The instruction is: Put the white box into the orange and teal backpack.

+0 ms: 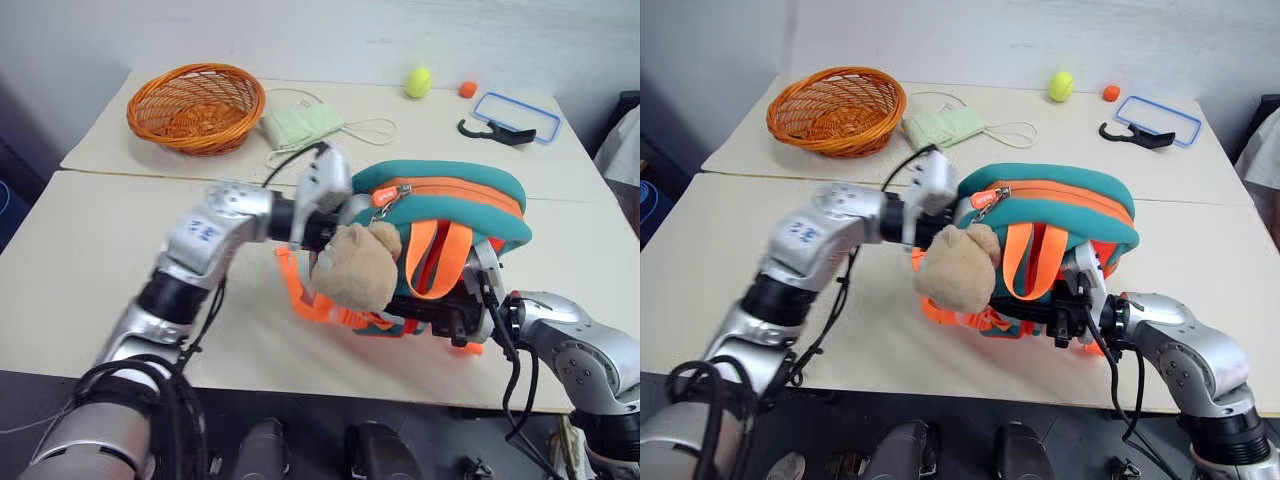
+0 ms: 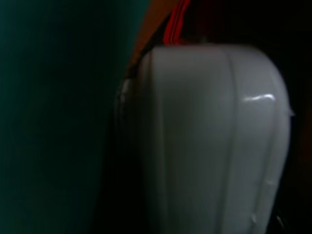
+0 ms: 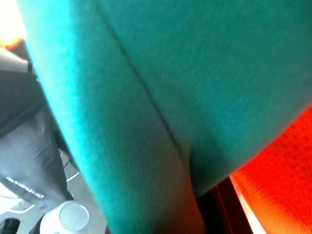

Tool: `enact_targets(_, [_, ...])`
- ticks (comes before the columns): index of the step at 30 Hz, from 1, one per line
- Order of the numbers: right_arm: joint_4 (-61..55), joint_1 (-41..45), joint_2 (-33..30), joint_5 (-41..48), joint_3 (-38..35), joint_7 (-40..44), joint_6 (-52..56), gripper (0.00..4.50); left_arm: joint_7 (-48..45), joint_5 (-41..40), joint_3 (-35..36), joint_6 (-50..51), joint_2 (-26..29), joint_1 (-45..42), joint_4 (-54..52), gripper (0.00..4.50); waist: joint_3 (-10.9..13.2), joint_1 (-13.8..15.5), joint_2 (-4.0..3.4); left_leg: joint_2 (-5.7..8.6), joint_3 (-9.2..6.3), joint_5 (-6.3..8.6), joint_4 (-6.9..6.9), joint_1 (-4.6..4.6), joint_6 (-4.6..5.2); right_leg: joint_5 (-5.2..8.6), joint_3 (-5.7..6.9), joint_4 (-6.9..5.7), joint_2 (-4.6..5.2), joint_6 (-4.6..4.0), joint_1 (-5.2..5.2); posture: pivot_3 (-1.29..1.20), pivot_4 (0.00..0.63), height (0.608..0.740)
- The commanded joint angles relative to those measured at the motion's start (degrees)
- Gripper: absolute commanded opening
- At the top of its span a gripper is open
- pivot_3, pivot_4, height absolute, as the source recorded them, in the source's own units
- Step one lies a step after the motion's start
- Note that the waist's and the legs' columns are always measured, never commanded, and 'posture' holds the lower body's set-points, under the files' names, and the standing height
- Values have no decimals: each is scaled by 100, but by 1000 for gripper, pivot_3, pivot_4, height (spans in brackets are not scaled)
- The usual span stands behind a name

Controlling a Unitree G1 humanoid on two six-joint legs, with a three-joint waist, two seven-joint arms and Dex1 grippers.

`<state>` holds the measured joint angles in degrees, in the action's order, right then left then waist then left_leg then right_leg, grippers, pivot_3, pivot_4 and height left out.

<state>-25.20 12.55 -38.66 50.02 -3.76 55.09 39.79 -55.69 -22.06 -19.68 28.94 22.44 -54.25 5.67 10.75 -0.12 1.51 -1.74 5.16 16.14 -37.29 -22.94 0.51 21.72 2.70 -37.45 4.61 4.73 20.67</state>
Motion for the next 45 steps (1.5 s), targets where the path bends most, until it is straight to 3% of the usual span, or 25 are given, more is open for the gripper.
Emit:
enact_targets(1, [-306, -111, 82, 0, -35, -112, -126, 2, 146, 356, 40, -686, -289, 141, 64, 1522, 0, 7, 0, -2, -3, -2, 2, 0, -3, 0, 3, 0, -1, 0, 0, 0, 150, 740])
enact_targets(7, [-332, -160, 204, -158, -133, -418, -298, 0, -52, -436, 1219, -435, -108, 529, -217, 3229, 0, -30, -1, -4, -8, -6, -11, 1, -2, 0, 4, -5, 4, 0, -3, 0, 150, 740])
enact_targets(10, [-280, -203, 286, -267, -166, -517, -449, 0, -1355, -1223, 1915, -277, 804, 873, -431, 3914, 0, -103, -2, -7, -9, -13, -2, 2, -15, 0, 5, -10, -1, 0, 3, 0, 150, 740])
enact_targets(15, [-235, -286, 664, -236, -242, -704, -677, 0, -2044, -1202, 2354, -167, 2018, 1428, -111, 3914, 5, -146, -11, -11, -17, -22, 16, 3, -30, 1, 13, -17, -7, -2, 7, 0, 150, 740])
enact_targets(19, [-82, -174, 600, -467, -108, -553, -751, 0, -2105, -1793, 2811, 435, 2556, 2163, -995, 3914, 5, -124, -11, -2, -21, -16, 11, 1, -14, 1, 11, -18, 7, -2, -1, 0, 150, 740])
enact_targets(22, [135, 31, 645, -656, -8, -526, -819, 0, -1628, -2177, 3080, 732, 2435, 2403, -1708, 3914, 6, -95, -9, 4, -38, -10, -3, -15, -3, 0, 15, -14, 15, -2, -3, 0, 150, 740])
enact_targets(29, [441, 343, 675, -785, 227, -345, -781, 0, 272, -2403, 2720, 704, 1117, 2610, -3716, 3914, 5, -119, -10, 5, -41, -11, -2, -12, -5, -2, 15, -16, 8, 2, -9, 0, 150, 740])
enact_targets(33, [502, 457, 765, -740, 260, -401, -720, 0, 728, -1974, 2312, 313, 613, 2808, -3868, 3914, 5, -156, -11, -1, -40, -18, 3, -4, -17, -1, 13, -19, -1, 2, -10, 0, 150, 740])
enact_targets(38, [529, 558, 788, -774, 346, -374, -725, 0, 647, -1222, 1670, -395, 333, 2695, -3447, 3914, 5, -131, -11, 0, -41, -27, 2, 3, -24, -1, 13, -13, -4, 1, -11, 0, 150, 740])
enact_targets(41, [527, 584, 791, -762, 340, -395, -723, 0, 467, -1101, 1591, -640, 378, 2723, -3288, 3276, 5, -145, -11, 0, -40, -27, 7, 3, -23, -1, 12, -12, -4, 1, -10, 0, 150, 740])
enact_targets(45, [528, 572, 820, -794, 288, -443, -761, 0, 183, -1239, 1820, -709, 615, 2654, -3024, 2098, 5, -144, -11, -2, -40, -27, 10, 2, -24, -1, 13, -11, -5, 1, -9, 0, 150, 740])
